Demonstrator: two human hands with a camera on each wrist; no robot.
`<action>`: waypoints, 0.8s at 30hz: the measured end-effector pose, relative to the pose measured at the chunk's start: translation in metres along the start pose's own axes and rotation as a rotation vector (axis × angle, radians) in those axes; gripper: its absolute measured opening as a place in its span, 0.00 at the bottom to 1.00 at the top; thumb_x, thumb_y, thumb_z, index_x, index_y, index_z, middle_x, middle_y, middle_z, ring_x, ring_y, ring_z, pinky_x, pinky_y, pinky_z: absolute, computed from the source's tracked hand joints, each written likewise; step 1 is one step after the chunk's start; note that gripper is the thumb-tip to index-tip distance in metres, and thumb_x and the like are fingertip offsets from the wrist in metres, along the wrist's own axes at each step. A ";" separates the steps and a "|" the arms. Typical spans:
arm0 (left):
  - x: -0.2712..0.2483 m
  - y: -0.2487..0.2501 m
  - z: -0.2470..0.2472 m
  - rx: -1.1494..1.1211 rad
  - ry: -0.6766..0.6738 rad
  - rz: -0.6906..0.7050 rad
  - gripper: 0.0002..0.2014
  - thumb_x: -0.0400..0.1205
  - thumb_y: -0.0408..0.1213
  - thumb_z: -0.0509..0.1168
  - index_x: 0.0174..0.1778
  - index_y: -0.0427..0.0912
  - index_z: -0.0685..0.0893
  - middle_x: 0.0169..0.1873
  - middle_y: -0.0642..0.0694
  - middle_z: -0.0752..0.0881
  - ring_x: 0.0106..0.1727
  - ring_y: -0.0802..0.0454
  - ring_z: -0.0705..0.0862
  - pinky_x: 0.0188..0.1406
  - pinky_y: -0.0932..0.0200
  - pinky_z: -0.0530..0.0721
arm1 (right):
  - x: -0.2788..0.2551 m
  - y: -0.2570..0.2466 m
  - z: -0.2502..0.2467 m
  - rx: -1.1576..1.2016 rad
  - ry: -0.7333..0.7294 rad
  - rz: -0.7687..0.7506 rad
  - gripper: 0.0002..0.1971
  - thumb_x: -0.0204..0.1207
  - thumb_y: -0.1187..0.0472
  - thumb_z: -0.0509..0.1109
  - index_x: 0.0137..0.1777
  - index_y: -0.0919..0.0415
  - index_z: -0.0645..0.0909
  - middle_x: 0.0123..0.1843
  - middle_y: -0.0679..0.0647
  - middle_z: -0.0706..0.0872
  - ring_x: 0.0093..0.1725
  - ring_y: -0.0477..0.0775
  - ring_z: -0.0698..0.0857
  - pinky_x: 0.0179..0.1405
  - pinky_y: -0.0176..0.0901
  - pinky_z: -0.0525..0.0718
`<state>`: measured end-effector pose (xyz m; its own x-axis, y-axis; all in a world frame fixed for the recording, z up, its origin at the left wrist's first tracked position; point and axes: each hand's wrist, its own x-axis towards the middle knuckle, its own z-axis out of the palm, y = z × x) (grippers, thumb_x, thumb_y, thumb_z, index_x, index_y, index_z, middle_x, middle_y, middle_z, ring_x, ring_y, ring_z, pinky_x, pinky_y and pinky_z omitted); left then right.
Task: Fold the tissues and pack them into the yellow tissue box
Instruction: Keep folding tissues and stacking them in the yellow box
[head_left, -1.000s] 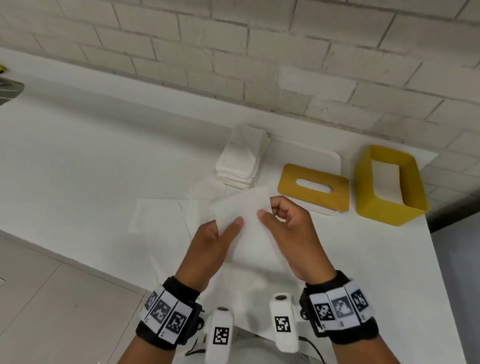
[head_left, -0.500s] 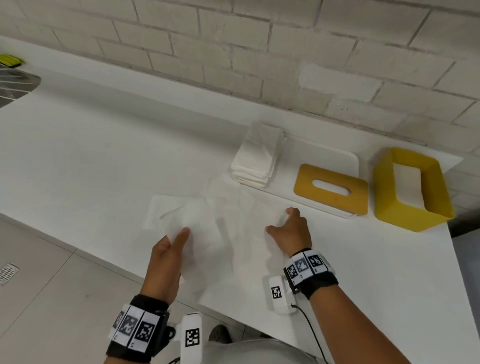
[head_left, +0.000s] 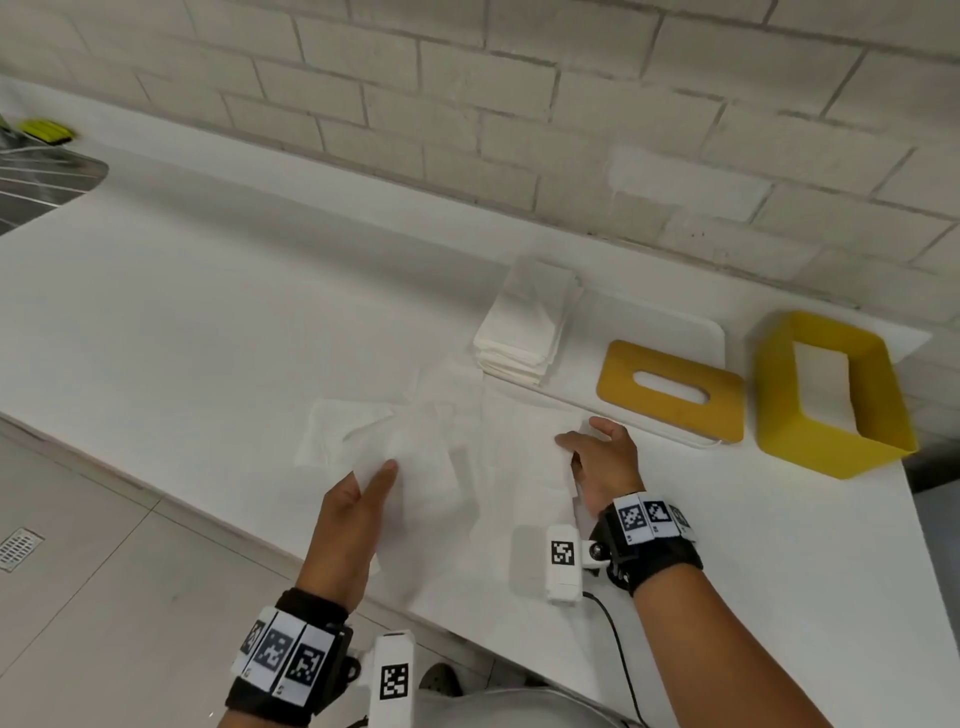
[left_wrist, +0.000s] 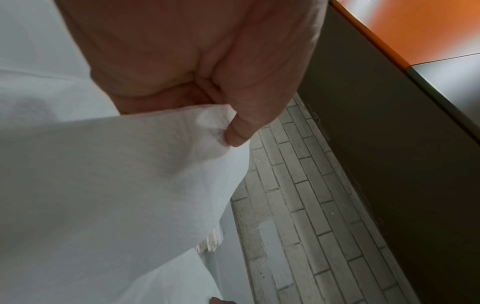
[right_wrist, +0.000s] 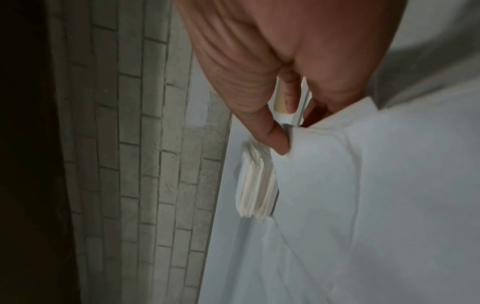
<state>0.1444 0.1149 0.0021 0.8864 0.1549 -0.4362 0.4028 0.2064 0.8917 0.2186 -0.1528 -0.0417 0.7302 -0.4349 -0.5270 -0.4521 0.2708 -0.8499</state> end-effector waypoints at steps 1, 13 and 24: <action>0.000 0.001 0.001 0.014 -0.008 0.010 0.11 0.89 0.42 0.65 0.61 0.46 0.90 0.54 0.46 0.94 0.59 0.44 0.91 0.56 0.48 0.87 | 0.001 -0.002 -0.003 0.011 -0.009 0.000 0.28 0.70 0.74 0.80 0.67 0.56 0.78 0.61 0.64 0.87 0.51 0.60 0.88 0.55 0.51 0.88; 0.006 0.025 0.018 0.126 -0.079 0.175 0.12 0.90 0.46 0.64 0.63 0.50 0.91 0.56 0.51 0.94 0.62 0.49 0.91 0.68 0.40 0.86 | -0.031 -0.070 -0.057 -0.521 0.100 -0.499 0.01 0.78 0.58 0.76 0.45 0.53 0.86 0.44 0.42 0.88 0.51 0.52 0.87 0.57 0.48 0.83; -0.013 0.044 0.072 0.117 -0.274 0.323 0.16 0.93 0.47 0.57 0.69 0.52 0.87 0.61 0.53 0.92 0.66 0.54 0.89 0.73 0.46 0.82 | -0.143 -0.101 -0.020 -0.228 -0.364 -0.509 0.09 0.84 0.73 0.64 0.54 0.62 0.84 0.31 0.61 0.81 0.27 0.52 0.85 0.26 0.47 0.87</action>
<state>0.1673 0.0526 0.0555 0.9926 -0.0713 -0.0983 0.1037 0.0759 0.9917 0.1496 -0.1349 0.1200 0.9895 -0.1316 -0.0601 -0.0733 -0.0972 -0.9926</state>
